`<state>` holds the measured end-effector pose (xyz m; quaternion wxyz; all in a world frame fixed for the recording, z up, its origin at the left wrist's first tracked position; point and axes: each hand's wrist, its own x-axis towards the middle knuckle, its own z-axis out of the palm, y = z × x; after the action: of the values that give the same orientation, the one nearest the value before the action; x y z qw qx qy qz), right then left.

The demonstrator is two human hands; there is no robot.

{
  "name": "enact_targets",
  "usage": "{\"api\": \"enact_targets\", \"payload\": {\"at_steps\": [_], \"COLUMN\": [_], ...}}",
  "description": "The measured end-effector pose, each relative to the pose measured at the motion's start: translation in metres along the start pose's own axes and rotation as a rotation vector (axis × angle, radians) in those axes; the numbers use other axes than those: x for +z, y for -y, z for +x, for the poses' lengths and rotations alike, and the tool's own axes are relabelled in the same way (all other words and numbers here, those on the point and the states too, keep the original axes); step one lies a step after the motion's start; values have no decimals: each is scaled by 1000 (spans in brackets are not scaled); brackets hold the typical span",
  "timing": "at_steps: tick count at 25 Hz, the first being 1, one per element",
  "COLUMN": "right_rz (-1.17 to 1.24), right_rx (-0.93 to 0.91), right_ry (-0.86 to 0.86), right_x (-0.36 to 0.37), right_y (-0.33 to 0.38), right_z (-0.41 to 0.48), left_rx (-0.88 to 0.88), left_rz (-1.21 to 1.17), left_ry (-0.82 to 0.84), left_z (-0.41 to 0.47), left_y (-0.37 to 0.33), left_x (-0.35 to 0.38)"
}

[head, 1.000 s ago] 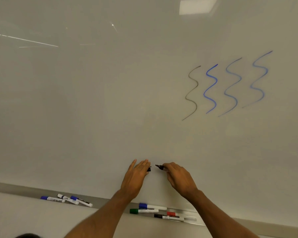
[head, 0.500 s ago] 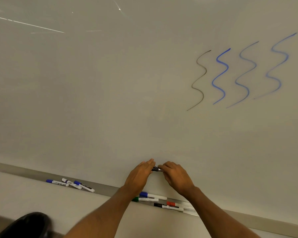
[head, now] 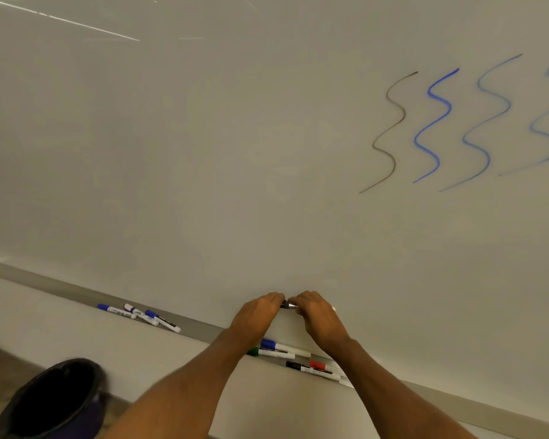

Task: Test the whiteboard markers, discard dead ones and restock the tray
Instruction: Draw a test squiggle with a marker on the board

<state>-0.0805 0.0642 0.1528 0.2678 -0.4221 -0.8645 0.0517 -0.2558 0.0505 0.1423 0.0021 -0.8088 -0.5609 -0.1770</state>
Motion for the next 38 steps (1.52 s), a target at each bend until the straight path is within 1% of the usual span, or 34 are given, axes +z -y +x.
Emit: {"api": "enact_targets", "payload": {"at_steps": [3,4,6,9,12,16,19,21,23,25,27,29,33,35,38], "right_rz": [30,34,41,61,59,91,107,106,89,100,107,96,77,79,89], "right_rx": [6,9,27,50,78,114,119,122,130,157,186,205,262,317,378], "right_ry": [24,26,29,28,41,30,53,81,113,144,192,241,290,304,333], "right_x": [11,15,24,35,45,65,82,98,115,134,152,171,207,221,240], "right_y": [6,8,16,28,42,63,74,83,92,100,107,114,130,134,136], "right_z": [5,7,13,26,40,60,74,80,82,83,82,82,93,103,115], "left_rx": [61,80,118,156,130,146,158,140,99,5,-76,-87,-128,-182,-214], "left_rz": [28,45,80,85,65,145,103,55,14,-65,-95,-130,-199,-211,-193], "left_ry": [-27,1,-3,-63,-117,-75,-19,22,12,23,47,73,53,39,43], "left_z": [-8,-11,-14,-16,-17,-17,-20,-24,-30,-41,-55,-67,-77,-80,-84], "left_y": [15,20,32,49,67,105,136,154,167,184,203,221,250,265,282], "left_x": [-3,-3,-1,-4,-13,-15,-14,-12,-7,1,11,21,34,37,40]}}
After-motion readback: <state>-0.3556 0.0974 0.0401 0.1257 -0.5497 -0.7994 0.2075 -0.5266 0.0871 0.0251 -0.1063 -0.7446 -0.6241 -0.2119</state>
